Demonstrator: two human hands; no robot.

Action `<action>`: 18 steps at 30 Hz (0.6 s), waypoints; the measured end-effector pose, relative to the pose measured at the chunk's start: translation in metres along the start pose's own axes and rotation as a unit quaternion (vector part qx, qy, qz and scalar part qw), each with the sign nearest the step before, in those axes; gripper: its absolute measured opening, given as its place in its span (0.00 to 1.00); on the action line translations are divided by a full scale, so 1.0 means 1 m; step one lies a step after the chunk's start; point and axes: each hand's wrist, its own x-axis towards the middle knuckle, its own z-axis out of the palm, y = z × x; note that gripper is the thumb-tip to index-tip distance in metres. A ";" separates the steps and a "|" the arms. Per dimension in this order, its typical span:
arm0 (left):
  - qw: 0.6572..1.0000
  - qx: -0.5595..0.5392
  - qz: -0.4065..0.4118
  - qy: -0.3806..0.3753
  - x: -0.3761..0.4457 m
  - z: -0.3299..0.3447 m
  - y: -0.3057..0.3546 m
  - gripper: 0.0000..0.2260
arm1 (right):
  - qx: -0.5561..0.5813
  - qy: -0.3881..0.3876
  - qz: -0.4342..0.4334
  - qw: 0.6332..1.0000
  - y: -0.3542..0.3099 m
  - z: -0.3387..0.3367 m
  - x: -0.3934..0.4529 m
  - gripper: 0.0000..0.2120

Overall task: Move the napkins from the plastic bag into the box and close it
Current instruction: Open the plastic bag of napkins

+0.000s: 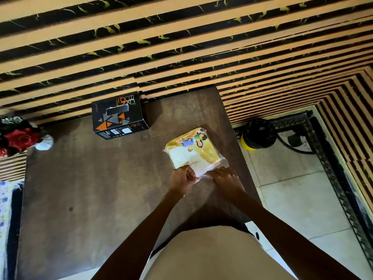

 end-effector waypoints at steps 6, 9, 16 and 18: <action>0.995 -0.070 -0.002 0.065 -0.003 -0.009 0.010 0.11 | -0.025 -0.093 0.144 0.985 -0.006 0.000 -0.001 0.20; 0.992 -0.063 0.037 0.099 -0.011 -0.008 0.016 0.07 | 0.162 -0.071 0.311 0.934 -0.015 -0.005 0.007 0.11; 0.982 -0.047 0.072 0.166 -0.029 0.003 0.033 0.06 | 0.604 0.001 0.600 0.525 -0.030 0.005 0.050 0.15; 0.981 -0.044 0.082 0.169 -0.032 0.005 0.034 0.08 | 0.649 0.024 0.592 0.477 -0.031 0.008 0.053 0.16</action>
